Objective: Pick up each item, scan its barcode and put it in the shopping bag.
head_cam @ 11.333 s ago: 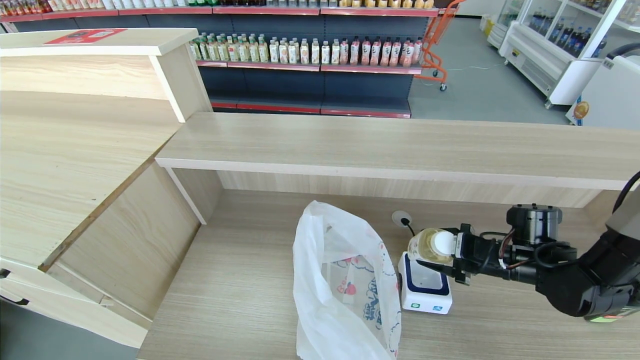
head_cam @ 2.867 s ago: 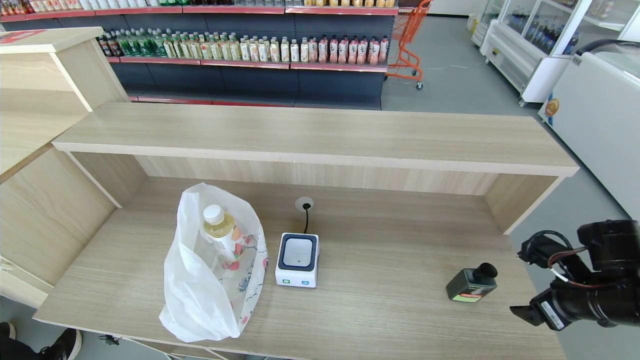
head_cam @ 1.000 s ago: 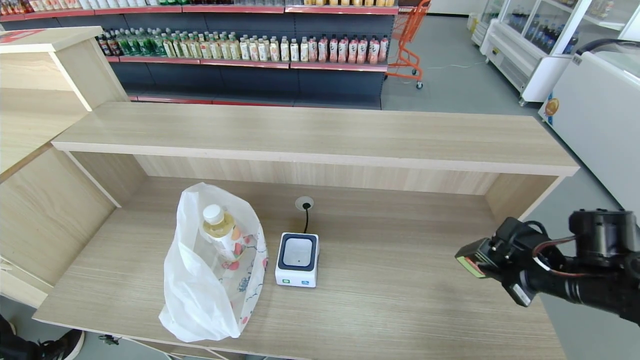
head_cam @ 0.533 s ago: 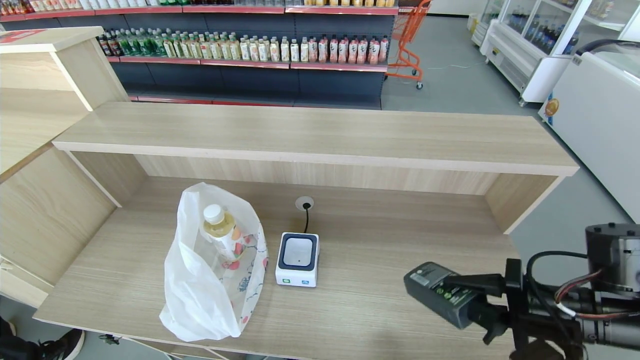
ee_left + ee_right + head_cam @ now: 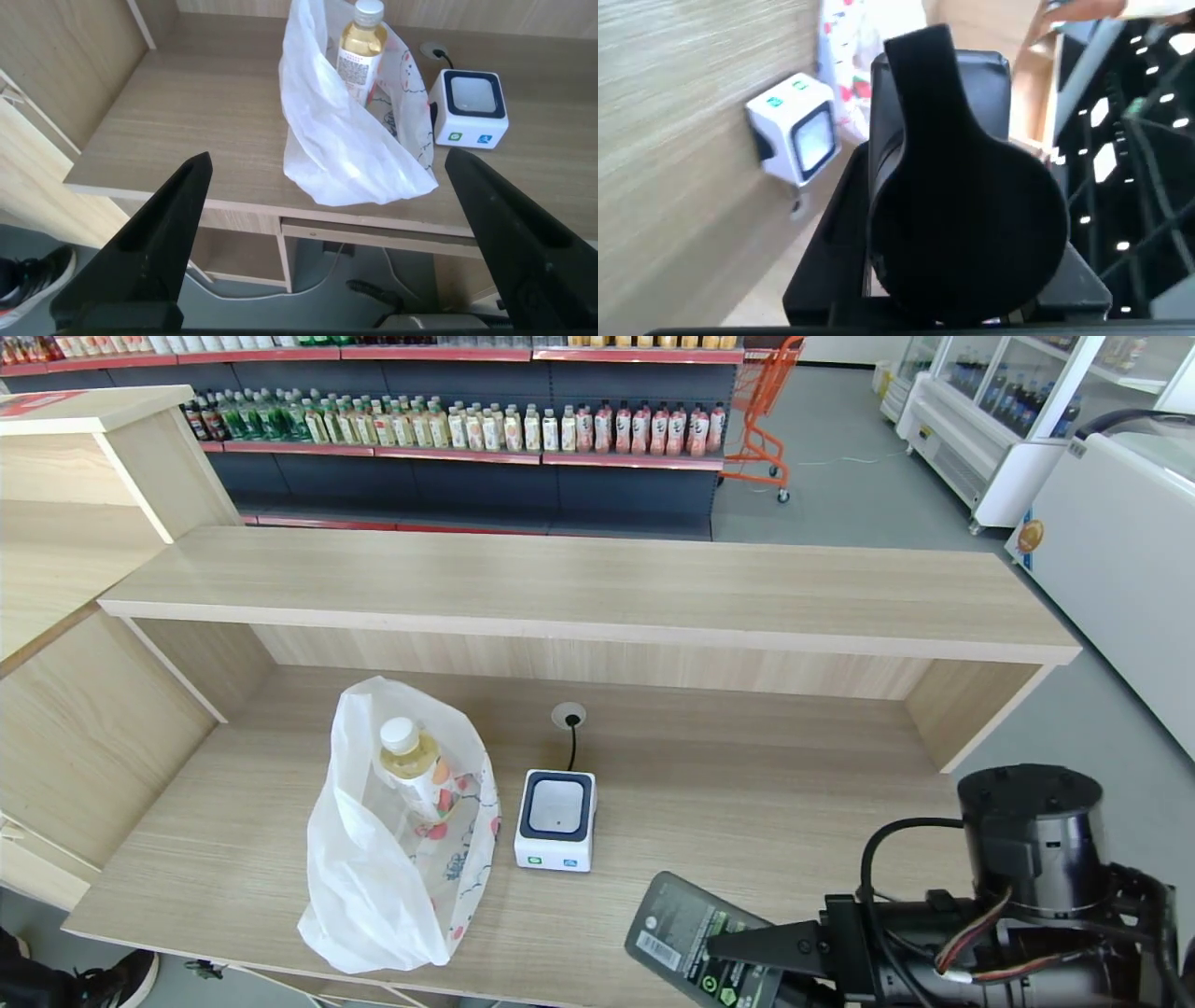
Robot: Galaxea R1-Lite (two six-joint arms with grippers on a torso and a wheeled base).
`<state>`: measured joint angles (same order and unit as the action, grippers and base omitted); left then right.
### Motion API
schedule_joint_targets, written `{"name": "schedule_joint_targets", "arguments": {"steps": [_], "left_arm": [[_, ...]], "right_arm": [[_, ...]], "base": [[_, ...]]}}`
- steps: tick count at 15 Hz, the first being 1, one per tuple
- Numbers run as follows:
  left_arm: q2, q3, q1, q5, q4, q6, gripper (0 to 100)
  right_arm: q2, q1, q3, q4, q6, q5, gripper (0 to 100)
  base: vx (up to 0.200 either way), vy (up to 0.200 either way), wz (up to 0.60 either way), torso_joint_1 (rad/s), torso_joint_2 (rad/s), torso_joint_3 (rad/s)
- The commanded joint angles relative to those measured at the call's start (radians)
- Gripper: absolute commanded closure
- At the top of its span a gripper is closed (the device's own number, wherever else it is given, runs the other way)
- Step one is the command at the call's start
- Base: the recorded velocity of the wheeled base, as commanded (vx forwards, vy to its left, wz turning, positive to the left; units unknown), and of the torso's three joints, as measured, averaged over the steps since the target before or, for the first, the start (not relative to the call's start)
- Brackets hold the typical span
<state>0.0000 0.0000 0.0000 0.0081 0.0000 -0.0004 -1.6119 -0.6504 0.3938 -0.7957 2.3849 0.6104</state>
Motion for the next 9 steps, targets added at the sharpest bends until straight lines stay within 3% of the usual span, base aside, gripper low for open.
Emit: {"name": "schedule_joint_targets", "arguments": {"steps": [1,5,9], "left_arm": [[0.002,0.0,0.0,0.001,0.0,0.0,0],[0.002,0.0,0.0,0.0,0.0,-0.001,0],[0.002,0.0,-0.002,0.0,0.0,-0.001,0]], "right_arm": [[-0.106,-0.072,0.013,-0.083,0.01,0.038,100],[-0.106,-0.072,0.007,-0.109,0.054,0.094,100],[-0.1,-0.017,0.01,-0.169,0.086,0.121,100]], "base": [[0.0,0.0,0.0,0.0,0.0,0.0],[0.0,0.0,0.0,0.0,0.0,0.0],[0.0,0.0,0.0,0.0,0.0,0.0]]}}
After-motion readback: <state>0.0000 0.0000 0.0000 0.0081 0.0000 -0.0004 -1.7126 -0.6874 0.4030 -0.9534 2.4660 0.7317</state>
